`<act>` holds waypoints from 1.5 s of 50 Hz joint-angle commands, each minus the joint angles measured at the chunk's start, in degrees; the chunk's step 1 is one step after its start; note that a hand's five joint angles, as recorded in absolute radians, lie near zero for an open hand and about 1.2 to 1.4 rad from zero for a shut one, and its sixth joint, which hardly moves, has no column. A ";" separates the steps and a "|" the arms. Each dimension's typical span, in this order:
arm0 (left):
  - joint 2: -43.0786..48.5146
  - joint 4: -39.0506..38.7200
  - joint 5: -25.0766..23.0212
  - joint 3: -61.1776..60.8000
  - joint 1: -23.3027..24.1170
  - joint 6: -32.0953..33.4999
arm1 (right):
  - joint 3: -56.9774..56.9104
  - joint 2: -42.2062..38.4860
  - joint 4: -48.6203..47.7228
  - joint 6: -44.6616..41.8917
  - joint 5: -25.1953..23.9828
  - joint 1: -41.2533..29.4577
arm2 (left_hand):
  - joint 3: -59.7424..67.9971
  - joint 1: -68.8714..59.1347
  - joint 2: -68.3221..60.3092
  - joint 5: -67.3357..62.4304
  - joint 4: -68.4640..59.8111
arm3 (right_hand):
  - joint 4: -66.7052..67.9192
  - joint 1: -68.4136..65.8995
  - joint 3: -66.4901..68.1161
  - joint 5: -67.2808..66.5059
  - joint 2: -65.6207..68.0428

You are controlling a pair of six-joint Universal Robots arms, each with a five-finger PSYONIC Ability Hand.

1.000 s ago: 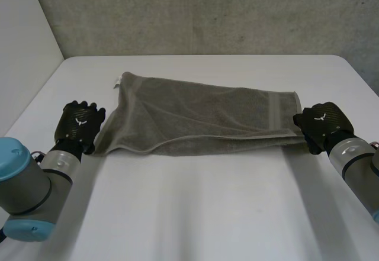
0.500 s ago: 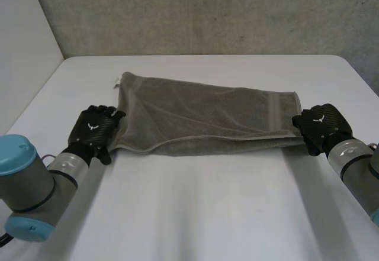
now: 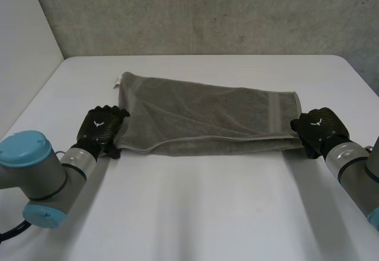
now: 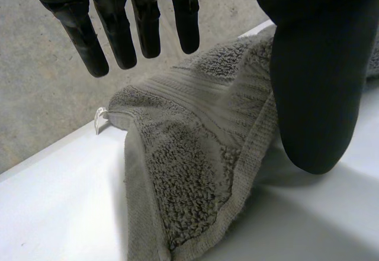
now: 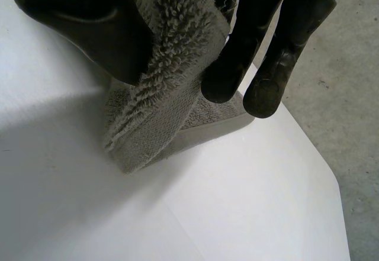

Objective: Fold the towel.

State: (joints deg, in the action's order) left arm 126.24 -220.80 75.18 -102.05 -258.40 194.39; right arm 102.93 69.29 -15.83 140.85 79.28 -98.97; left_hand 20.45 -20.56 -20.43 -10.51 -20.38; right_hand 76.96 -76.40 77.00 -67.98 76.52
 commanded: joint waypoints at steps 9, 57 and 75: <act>0.50 -5.69 3.47 1.50 -0.09 0.20 | 0.08 -0.03 0.01 0.03 0.00 0.00 | 30.11 -30.00 -30.14 -30.06 -30.18 | 3.04 -3.60 3.00 -2.02 3.48; -43.62 31.04 3.04 -20.64 -5.80 34.13 | -6.69 17.19 49.99 -24.20 -10.36 12.82 | 59.55 -59.44 -59.57 -59.49 -59.62 | 3.04 -3.60 3.00 -2.02 3.48; -25.82 21.31 -2.41 -10.39 -2.38 27.81 | -11.77 7.98 42.65 -19.59 -13.81 13.81 | 59.55 -59.44 -59.57 -59.49 -59.62 | 3.04 -3.60 3.00 -2.02 3.48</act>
State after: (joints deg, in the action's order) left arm 88.09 -190.49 71.66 -119.72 -263.07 226.27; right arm 94.83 83.00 32.80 114.85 63.64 -83.14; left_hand 69.71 -69.19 -69.75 -59.27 -69.80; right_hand 76.96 -76.41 77.07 -68.03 76.57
